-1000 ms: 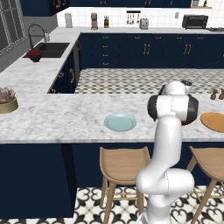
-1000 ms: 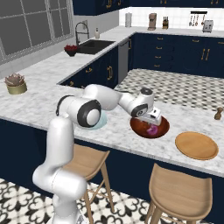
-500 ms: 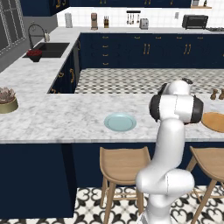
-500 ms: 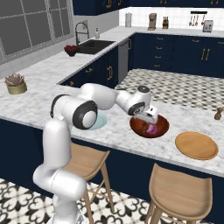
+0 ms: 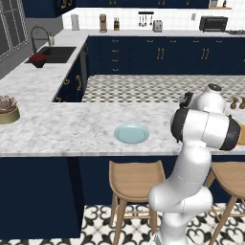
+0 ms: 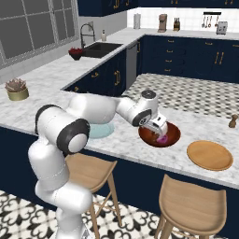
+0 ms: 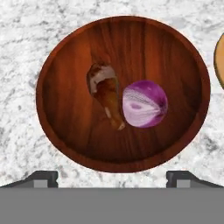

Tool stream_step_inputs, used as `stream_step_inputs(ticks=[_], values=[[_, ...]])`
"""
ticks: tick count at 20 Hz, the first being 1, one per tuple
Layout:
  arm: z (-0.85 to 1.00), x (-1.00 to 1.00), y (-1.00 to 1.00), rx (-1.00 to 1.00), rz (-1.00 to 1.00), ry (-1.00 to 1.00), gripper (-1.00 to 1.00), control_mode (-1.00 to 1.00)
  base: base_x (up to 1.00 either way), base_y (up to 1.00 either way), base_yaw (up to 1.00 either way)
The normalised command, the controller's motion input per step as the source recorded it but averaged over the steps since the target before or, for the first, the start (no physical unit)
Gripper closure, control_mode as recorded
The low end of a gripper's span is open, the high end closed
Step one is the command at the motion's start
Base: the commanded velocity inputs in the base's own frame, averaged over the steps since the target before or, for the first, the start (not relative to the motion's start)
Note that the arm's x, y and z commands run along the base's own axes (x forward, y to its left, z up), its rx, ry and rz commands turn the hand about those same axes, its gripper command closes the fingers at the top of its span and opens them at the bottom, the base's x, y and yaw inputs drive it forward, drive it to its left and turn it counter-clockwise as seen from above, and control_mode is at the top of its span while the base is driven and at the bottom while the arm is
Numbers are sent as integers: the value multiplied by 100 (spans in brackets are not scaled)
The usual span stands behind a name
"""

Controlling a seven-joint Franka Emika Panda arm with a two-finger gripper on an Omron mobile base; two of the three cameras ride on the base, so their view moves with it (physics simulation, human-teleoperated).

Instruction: Pick the chicken drumstick and onion from their plates and place them in the bowl. Then put the bowl in the fridge.

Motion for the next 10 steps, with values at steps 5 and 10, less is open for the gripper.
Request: stream_step_inputs(ticks=[5,10], values=[[64,-81,-6,7,-38,0,-100,-100,0,0,0],[41,-82,-24,32,-29,3,-100,-100,0,0,0]])
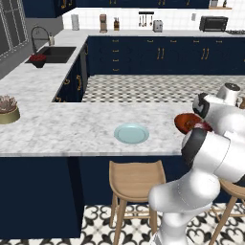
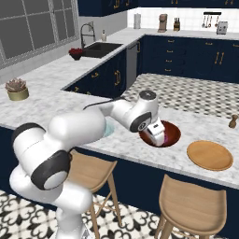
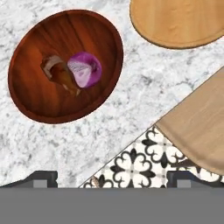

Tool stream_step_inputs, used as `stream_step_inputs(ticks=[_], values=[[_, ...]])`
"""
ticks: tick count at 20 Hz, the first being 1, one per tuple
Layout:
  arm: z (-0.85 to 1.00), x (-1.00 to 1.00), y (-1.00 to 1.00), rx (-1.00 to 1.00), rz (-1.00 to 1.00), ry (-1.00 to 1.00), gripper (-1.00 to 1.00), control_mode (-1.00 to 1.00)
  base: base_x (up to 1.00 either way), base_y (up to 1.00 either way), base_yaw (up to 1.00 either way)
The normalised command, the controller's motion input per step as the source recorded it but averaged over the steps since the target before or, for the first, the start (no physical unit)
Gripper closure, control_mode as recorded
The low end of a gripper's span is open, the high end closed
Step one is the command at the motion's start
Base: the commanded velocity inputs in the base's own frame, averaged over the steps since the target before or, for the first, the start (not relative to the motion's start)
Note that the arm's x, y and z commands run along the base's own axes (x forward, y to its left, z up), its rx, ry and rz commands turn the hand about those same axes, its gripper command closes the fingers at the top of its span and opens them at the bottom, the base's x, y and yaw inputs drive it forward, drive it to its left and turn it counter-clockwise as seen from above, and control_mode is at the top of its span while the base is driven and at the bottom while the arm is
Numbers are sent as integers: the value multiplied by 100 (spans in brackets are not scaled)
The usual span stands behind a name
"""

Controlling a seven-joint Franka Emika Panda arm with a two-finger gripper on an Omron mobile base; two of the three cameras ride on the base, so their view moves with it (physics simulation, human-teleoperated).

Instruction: Pick the chicken drumstick and onion from their plates and place them in the bowl. Then put the bowl in the fridge.

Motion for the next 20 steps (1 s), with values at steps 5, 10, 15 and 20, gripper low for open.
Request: stream_step_inputs(ticks=[5,10,15,20], values=[[-21,-20,-13,23,-6,1,-100,-100,0,0,0],[-49,48,-10,9,0,0,-100,-100,0,0,0],[-32,49,-6,5,0,0,-100,-100,0,0,0],[-20,41,-3,0,0,0,-100,-100,0,0,0]])
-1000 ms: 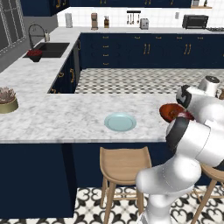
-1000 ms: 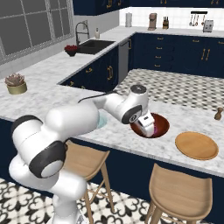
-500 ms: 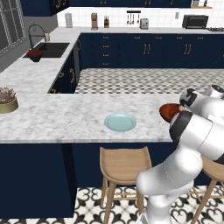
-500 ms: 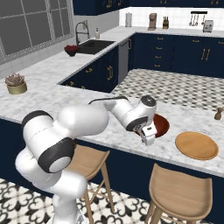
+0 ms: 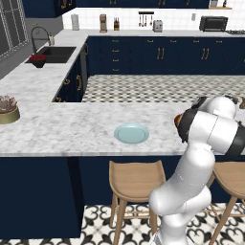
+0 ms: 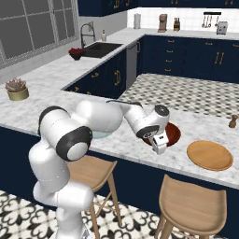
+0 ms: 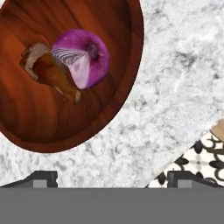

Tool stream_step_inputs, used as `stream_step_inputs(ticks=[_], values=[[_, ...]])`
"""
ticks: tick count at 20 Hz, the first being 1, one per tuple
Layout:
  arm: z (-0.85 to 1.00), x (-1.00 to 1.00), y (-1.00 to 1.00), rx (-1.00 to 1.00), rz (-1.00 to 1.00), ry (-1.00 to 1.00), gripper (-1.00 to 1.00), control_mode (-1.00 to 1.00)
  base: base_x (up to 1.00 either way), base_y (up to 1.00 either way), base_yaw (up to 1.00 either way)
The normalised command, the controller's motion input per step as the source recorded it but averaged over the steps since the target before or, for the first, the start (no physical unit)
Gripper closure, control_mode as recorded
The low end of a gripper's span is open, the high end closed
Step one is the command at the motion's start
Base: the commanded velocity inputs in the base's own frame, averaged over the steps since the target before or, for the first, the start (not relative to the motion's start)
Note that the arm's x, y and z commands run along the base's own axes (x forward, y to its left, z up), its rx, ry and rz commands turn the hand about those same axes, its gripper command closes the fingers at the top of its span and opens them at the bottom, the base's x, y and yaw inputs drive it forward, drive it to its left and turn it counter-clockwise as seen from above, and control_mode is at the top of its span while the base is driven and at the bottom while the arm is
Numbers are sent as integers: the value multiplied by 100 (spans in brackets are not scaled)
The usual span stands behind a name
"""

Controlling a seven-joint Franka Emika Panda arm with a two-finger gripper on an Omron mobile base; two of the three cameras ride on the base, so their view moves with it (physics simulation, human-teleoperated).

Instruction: Pick the chicken drumstick and onion from their plates and place them in the bowl. Then put the bowl in the fridge.

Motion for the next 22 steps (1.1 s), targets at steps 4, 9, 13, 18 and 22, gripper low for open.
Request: stream_step_inputs(ticks=[4,9,13,18,22], values=[[-34,32,0,0,0,0,-100,-100,0,0,0],[-35,27,0,0,0,0,-100,-100,0,0,0],[-22,37,-7,0,0,0,-100,-100,0,0,0],[-1,30,-33,2,-3,0,-100,-100,0,0,0],[-16,23,-14,2,-9,0,-100,-100,0,0,0]])
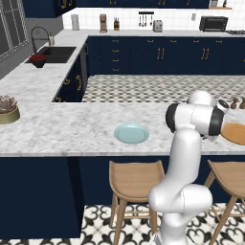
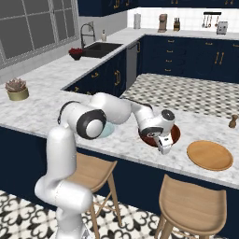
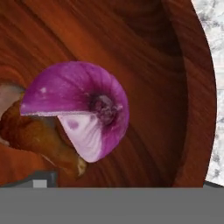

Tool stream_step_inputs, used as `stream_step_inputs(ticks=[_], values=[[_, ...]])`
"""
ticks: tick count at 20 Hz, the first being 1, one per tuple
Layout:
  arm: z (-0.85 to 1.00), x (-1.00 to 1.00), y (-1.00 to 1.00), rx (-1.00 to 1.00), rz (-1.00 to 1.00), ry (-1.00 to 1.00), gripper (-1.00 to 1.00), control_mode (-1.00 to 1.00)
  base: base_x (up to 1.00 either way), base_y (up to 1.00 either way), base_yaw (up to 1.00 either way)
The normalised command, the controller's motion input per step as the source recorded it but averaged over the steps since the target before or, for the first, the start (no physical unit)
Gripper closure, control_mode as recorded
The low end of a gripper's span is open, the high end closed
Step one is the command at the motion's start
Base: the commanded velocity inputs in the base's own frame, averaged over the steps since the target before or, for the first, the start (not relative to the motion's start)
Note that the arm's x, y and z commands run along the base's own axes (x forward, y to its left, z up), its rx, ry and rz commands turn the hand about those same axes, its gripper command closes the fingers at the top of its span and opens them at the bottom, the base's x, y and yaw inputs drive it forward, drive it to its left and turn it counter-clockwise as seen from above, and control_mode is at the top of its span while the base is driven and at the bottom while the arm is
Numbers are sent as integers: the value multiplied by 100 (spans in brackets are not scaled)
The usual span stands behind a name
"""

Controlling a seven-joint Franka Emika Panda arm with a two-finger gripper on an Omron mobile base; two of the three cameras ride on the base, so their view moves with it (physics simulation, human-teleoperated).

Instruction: Pick the chicken drumstick and onion from their plates and place them in the bowl. Then put the bowl in the fridge.

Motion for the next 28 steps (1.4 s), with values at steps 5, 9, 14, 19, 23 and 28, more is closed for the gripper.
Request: stream_step_inputs(ticks=[5,9,14,19,23,28], values=[[-12,41,14,0,-11,-1,100,-100,0,0,0],[0,32,1,0,-7,0,100,-100,0,0,0],[10,-3,1,0,-1,-2,100,-100,0,0,0],[15,-23,10,-3,4,-10,100,-100,0,0,0],[0,-28,15,2,0,-25,100,-100,0,0,0],[7,-31,22,18,0,-30,100,-100,0,0,0]])
